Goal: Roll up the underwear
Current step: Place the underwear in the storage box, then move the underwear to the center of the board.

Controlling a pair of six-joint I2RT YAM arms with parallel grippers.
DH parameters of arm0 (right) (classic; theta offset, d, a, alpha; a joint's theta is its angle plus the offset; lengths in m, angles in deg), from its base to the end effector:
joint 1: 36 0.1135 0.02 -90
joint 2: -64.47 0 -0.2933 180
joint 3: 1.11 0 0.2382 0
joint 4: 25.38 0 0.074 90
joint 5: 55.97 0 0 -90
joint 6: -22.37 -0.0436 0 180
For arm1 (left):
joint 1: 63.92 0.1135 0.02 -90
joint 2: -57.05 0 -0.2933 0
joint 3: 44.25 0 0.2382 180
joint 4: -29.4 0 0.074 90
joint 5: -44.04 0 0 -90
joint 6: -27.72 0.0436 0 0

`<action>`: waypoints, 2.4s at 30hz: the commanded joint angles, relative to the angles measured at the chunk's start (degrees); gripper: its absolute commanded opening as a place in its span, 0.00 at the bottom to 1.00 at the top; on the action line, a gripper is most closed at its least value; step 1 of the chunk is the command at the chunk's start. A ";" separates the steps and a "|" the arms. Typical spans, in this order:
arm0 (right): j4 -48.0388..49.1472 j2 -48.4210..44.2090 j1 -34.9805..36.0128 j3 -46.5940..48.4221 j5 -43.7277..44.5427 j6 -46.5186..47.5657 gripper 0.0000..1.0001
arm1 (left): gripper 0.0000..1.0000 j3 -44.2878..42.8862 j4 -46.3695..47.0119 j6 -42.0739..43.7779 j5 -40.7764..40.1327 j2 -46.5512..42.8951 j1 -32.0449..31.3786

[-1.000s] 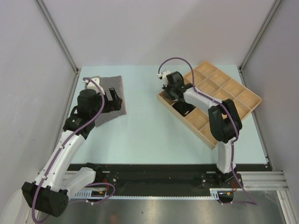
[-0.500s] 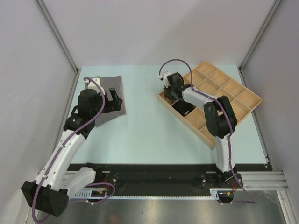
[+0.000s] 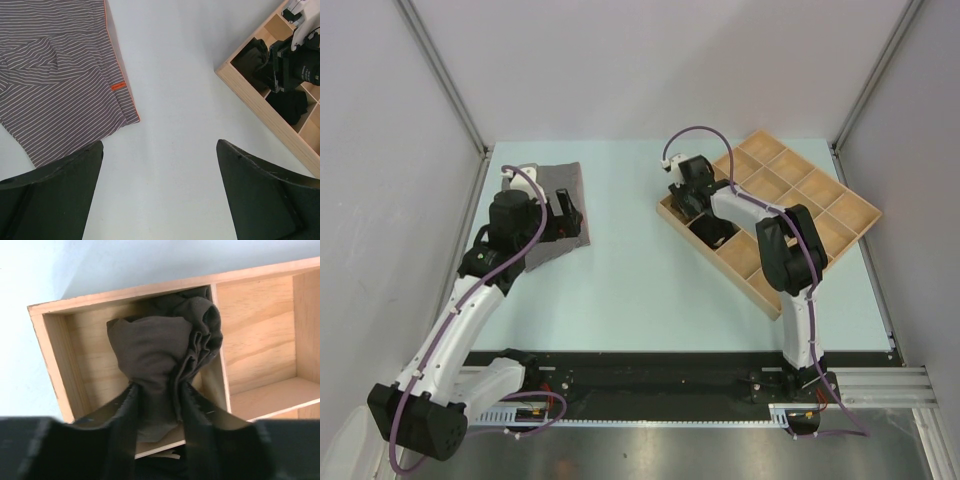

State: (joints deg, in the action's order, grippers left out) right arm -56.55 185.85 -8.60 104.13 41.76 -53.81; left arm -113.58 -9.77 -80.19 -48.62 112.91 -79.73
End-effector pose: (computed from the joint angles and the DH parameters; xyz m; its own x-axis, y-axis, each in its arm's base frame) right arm 0.4297 0.2162 0.2115 -0.5441 -0.5486 -0.6348 -0.5201 0.8142 -0.2580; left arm 0.1862 -0.0506 0.3608 -0.4684 -0.1866 -0.8636 0.0924 0.9617 -0.2580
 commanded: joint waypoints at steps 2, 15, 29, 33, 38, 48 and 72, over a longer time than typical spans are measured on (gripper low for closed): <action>-0.73 -1.32 -0.06 1.89 -0.17 -0.82 0.50 | 1.00 -0.28 0.67 1.04 0.37 -0.04 0.34; -4.43 -7.38 -0.33 6.21 2.55 -0.02 0.79 | 1.00 -0.10 0.58 2.00 -0.60 0.66 0.34; 7.34 -31.28 2.74 -13.63 -11.06 -17.33 0.81 | 0.93 -4.14 3.82 1.30 -4.90 23.14 0.26; 9.80 -34.45 6.96 -18.13 -13.08 -20.59 0.81 | 0.93 -6.78 6.99 0.34 -6.66 32.09 0.26; 12.89 -38.06 9.95 -23.76 -16.16 -23.93 0.81 | 0.94 -9.94 11.39 -0.45 -6.75 40.19 0.34; 10.43 -44.39 12.50 -28.34 -14.94 -24.02 0.81 | 0.95 -12.06 14.55 -4.32 -6.31 50.75 0.26; 9.90 -38.41 13.47 -28.86 -14.41 -27.36 0.80 | 0.92 13.59 26.07 -16.27 -10.35 39.17 -25.05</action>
State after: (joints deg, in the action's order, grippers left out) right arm -47.89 147.16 4.54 75.19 26.63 -79.79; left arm -106.28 19.78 -90.26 -60.99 154.92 -99.80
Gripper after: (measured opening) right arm 0.801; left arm 0.920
